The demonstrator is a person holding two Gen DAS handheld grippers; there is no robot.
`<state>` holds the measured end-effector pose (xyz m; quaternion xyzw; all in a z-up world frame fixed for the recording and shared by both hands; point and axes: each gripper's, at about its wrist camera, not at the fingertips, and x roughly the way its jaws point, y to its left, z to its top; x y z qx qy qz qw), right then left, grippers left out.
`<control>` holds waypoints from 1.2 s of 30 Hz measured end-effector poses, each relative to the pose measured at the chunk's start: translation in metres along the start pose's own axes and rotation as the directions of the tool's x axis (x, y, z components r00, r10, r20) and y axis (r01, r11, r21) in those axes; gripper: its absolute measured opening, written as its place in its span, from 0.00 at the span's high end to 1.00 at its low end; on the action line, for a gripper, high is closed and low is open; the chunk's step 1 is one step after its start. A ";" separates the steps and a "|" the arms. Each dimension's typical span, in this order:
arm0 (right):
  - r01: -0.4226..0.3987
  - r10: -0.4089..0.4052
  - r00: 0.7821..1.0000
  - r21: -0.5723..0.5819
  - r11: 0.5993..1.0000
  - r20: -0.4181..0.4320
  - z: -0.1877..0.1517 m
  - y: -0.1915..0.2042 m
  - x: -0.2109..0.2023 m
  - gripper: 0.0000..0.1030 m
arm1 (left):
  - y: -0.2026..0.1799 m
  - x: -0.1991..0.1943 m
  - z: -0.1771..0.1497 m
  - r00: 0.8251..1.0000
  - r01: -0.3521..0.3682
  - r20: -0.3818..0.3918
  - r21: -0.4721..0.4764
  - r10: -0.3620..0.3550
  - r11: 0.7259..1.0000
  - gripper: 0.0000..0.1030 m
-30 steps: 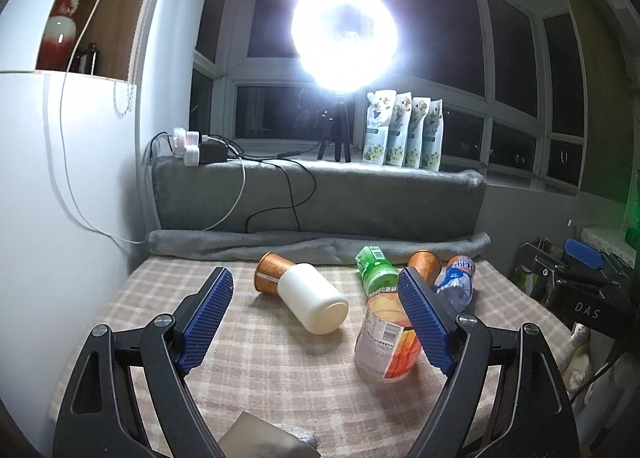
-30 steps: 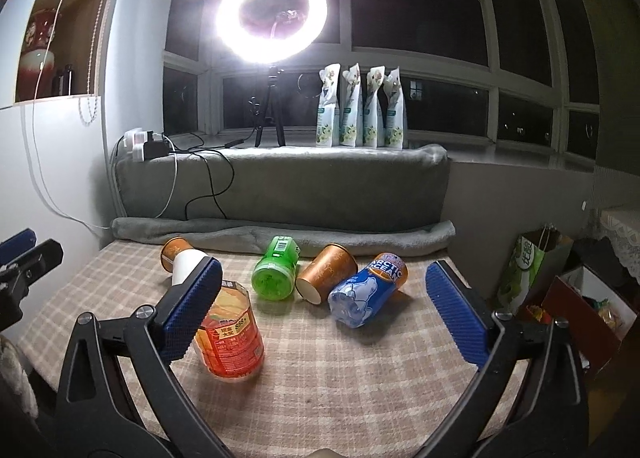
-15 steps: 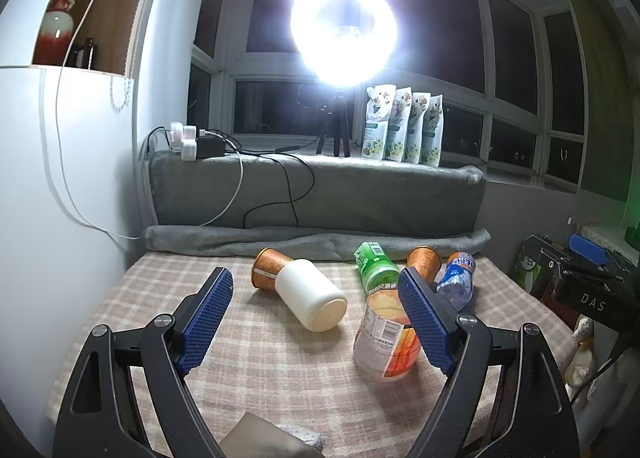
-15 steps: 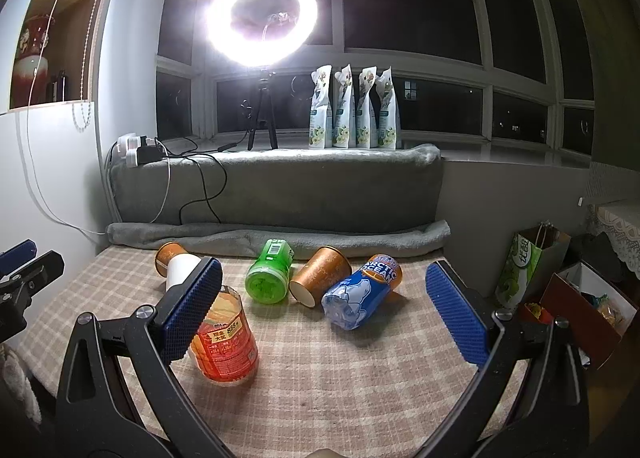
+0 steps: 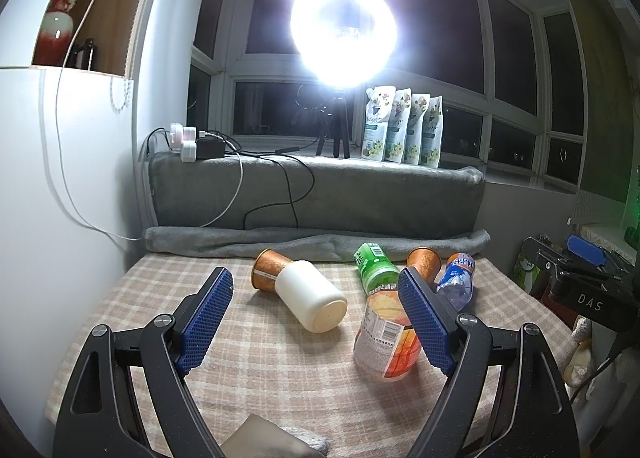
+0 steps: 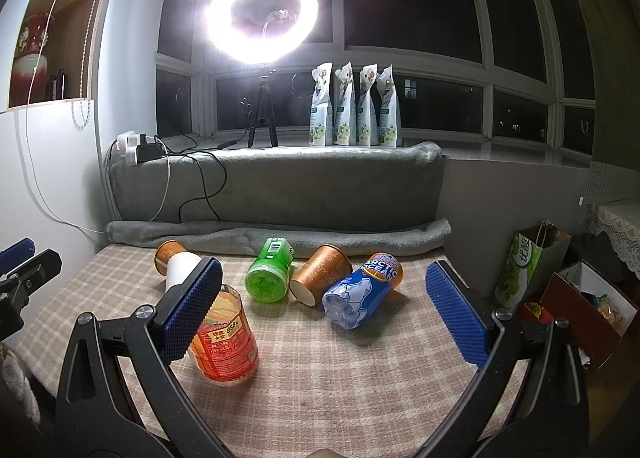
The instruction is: Flip cup upright
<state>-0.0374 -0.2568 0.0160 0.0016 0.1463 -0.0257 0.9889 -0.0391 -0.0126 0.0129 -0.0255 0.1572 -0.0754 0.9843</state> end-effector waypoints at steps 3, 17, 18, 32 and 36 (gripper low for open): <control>0.000 0.000 1.000 0.001 1.000 0.000 0.000 0.000 0.000 0.00 | 0.000 0.000 0.000 1.000 0.000 0.001 0.001 0.000 1.000 0.18; -0.001 0.001 1.000 0.001 1.000 -0.004 -0.001 0.001 0.002 0.00 | 0.000 0.000 0.000 1.000 0.001 0.001 0.001 -0.001 1.000 0.18; -0.002 0.002 1.000 0.002 1.000 -0.004 -0.001 0.001 0.002 0.00 | 0.000 0.000 0.001 1.000 0.001 0.001 0.001 -0.001 1.000 0.18; -0.004 0.004 1.000 0.003 1.000 -0.007 -0.001 0.001 0.003 0.00 | 0.000 0.001 0.003 1.000 0.005 0.001 0.002 -0.005 1.000 0.17; -0.004 0.004 1.000 0.003 1.000 -0.007 -0.001 0.000 0.004 0.00 | 0.000 0.001 0.003 1.000 0.006 0.000 0.000 -0.006 1.000 0.17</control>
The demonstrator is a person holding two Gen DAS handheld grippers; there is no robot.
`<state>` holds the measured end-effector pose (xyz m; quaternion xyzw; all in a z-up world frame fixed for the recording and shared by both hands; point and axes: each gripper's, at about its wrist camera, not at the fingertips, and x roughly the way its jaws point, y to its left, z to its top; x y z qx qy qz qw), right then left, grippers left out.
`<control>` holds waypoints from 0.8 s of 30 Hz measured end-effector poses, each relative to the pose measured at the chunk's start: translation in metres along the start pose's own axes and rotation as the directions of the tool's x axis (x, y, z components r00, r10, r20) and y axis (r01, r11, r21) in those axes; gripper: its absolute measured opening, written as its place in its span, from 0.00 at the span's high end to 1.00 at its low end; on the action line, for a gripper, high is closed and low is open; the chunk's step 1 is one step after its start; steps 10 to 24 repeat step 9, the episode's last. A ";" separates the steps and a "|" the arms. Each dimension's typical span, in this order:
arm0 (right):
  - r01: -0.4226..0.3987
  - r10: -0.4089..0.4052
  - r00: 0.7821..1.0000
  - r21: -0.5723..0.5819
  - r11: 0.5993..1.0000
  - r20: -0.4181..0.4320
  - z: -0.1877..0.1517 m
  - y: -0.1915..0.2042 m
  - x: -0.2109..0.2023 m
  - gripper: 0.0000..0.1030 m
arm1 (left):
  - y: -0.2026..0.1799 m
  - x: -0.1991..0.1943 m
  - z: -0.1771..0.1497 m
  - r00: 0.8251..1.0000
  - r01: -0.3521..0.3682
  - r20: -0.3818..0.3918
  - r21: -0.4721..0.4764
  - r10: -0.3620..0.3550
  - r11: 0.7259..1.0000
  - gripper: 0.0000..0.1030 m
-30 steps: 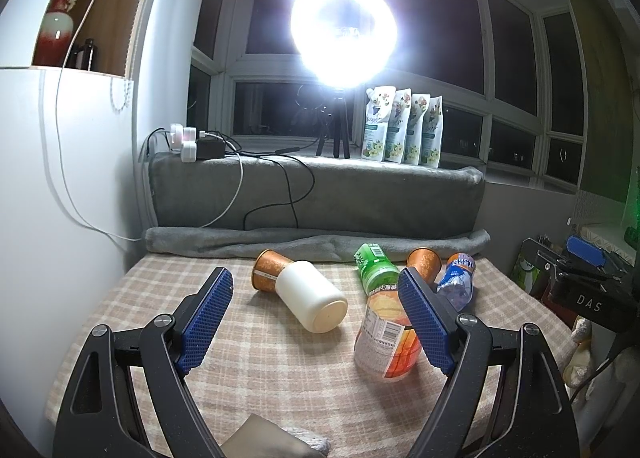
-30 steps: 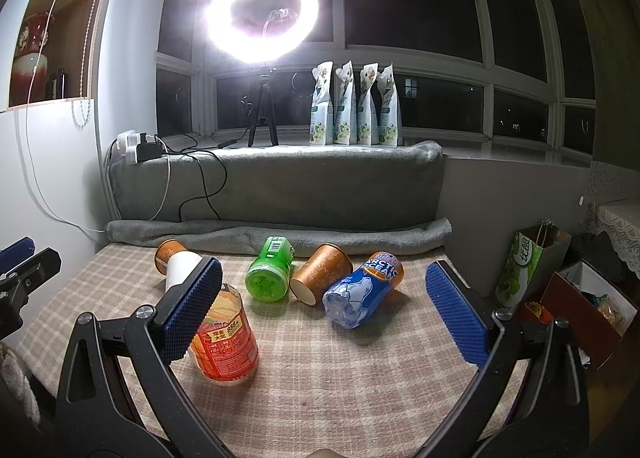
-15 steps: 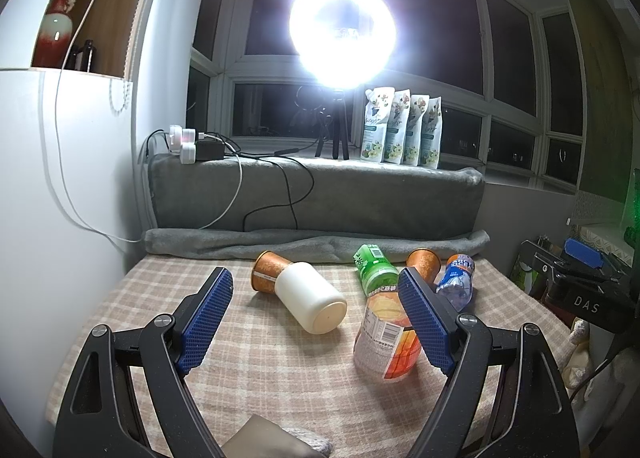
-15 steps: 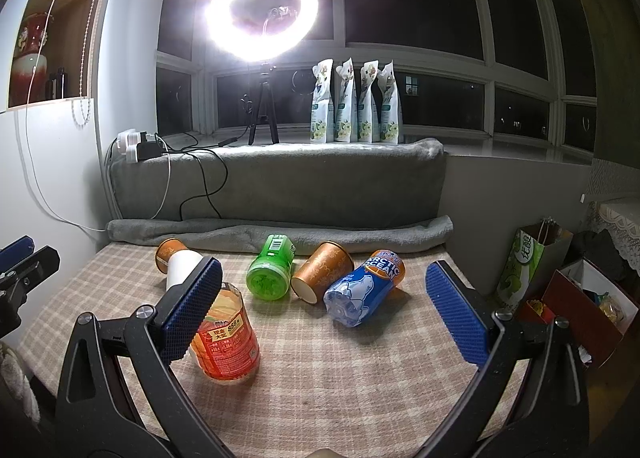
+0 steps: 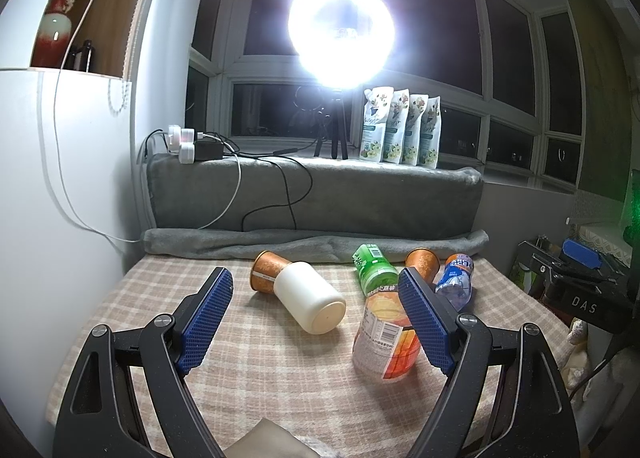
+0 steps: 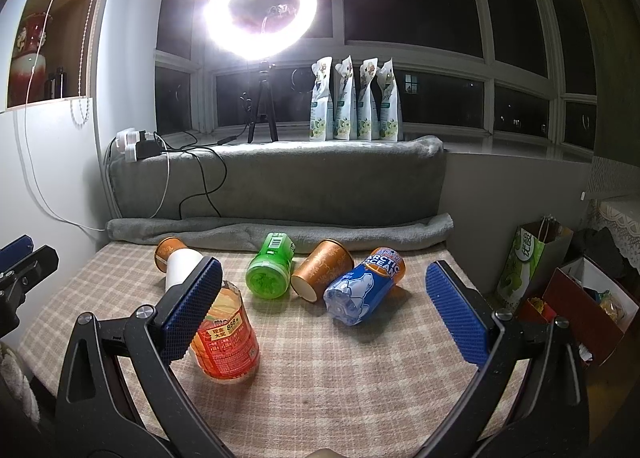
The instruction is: Flip cup upright
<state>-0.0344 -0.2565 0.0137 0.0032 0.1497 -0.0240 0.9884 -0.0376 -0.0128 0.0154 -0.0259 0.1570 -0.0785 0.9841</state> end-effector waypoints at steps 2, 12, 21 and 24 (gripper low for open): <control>0.000 0.000 1.000 0.000 1.000 -0.001 0.000 0.000 0.000 0.00 | 0.000 -0.001 -0.001 1.000 -0.001 0.001 0.001 0.001 1.000 0.18; -0.001 0.001 1.000 0.000 1.000 -0.003 -0.003 0.001 0.000 0.00 | -0.001 0.000 0.000 1.000 -0.002 0.008 0.010 0.002 1.000 0.17; -0.001 0.001 1.000 0.000 1.000 -0.003 -0.003 0.001 0.000 0.00 | -0.001 0.000 0.000 1.000 -0.002 0.008 0.010 0.002 1.000 0.17; -0.001 0.001 1.000 0.000 1.000 -0.003 -0.003 0.001 0.000 0.00 | -0.001 0.000 0.000 1.000 -0.002 0.008 0.010 0.002 1.000 0.17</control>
